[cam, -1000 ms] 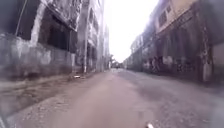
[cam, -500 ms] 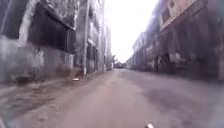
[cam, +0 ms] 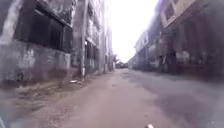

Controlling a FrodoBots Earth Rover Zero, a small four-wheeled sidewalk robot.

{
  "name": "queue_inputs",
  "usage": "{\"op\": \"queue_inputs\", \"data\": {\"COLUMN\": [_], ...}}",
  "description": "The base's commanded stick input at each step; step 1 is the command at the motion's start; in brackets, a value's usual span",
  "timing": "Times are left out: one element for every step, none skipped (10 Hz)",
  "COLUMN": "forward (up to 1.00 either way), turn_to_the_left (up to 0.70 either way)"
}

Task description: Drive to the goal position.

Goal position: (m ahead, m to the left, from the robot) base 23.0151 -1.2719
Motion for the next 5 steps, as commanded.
{"op": "queue_inputs", "data": {"forward": [1.00,1.00,1.00,1.00,1.00], "turn_to_the_left": [0.00,0.00,0.00,0.00,-0.01]}}
